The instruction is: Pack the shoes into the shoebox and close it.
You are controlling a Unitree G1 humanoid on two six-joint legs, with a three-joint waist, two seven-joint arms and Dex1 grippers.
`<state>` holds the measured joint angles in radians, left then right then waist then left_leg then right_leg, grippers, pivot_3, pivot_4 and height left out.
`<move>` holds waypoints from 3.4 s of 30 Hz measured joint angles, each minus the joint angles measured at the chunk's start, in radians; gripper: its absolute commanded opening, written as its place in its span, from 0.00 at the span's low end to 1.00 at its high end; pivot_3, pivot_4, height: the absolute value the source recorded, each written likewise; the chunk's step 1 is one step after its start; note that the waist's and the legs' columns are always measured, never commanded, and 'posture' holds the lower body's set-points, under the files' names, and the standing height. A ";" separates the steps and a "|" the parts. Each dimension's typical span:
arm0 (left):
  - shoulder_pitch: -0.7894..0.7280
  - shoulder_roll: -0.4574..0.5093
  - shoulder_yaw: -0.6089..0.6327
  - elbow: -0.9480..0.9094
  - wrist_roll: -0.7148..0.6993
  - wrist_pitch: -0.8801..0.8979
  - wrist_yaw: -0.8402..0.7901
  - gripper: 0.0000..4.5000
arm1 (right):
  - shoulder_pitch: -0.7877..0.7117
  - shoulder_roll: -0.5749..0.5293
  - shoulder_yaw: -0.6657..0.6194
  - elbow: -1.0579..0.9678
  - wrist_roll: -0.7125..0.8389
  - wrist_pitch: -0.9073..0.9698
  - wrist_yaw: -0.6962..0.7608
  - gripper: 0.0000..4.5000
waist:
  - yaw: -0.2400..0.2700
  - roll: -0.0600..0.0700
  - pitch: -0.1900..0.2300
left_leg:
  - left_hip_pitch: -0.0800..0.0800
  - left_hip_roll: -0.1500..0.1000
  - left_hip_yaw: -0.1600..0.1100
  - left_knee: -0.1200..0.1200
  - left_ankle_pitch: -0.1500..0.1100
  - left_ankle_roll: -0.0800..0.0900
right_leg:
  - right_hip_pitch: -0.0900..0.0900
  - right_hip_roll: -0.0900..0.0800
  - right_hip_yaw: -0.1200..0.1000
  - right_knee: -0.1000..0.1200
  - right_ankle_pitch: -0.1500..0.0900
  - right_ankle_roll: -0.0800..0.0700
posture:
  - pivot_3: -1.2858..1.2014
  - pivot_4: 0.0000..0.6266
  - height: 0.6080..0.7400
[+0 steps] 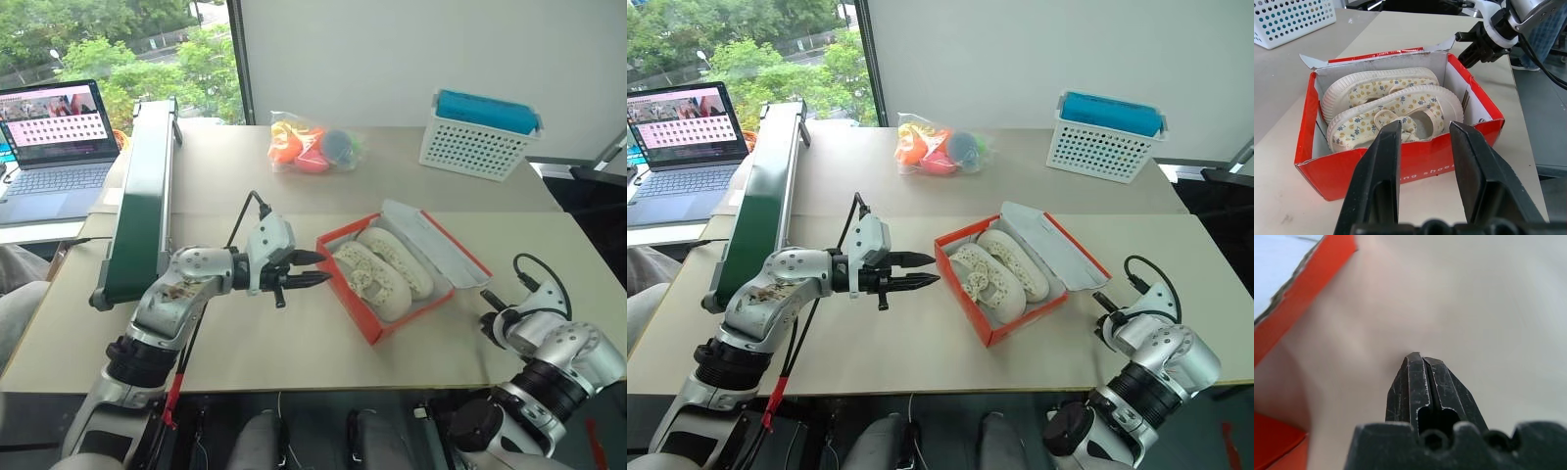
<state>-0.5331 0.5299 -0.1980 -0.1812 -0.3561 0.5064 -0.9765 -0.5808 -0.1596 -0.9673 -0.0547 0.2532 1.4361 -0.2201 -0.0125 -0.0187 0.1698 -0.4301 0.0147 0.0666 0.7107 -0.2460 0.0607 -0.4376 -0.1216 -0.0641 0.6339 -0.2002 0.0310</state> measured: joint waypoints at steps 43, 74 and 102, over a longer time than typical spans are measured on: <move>-0.003 0.004 0.005 0.000 0.001 0.019 0.024 0.36 | -0.229 -0.274 -0.034 0.880 0.297 -0.452 0.094 0.01 | -0.021 -0.001 0.000 | 0.002 0.002 0.002 -0.002 0.000 0.000 | 0.001 0.003 0.004 -0.002 0.000 0.001 | 0.52 0.24 0.69; -0.020 -0.010 0.004 0.019 0.023 0.018 0.034 0.36 | -0.029 -0.386 0.893 -0.002 0.431 -0.383 0.700 0.01 | 0.001 0.007 0.005 | -0.001 0.001 0.003 -0.002 0.000 0.000 | -0.002 0.001 0.003 -0.002 0.002 -0.002 | 0.52 0.24 0.69; 0.139 -0.296 0.387 0.051 0.095 0.060 0.777 0.36 | 0.230 -0.587 0.758 -0.057 -0.017 -0.662 0.454 0.01 | 0.033 0.000 0.002 | -0.005 -0.002 0.001 0.002 -0.001 0.002 | -0.001 -0.004 -0.002 -0.003 0.003 0.001 | 0.52 0.24 0.69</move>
<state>-0.3938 0.2341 0.1888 -0.1301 -0.2611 0.5664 -0.1996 -0.3503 -0.7462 -0.2092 -0.1115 0.2360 0.7739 0.2338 0.0210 -0.0183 0.1721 -0.4349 0.0124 0.0677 0.7124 -0.2471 0.0631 -0.4388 -0.1259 -0.0664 0.6307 -0.1969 0.0317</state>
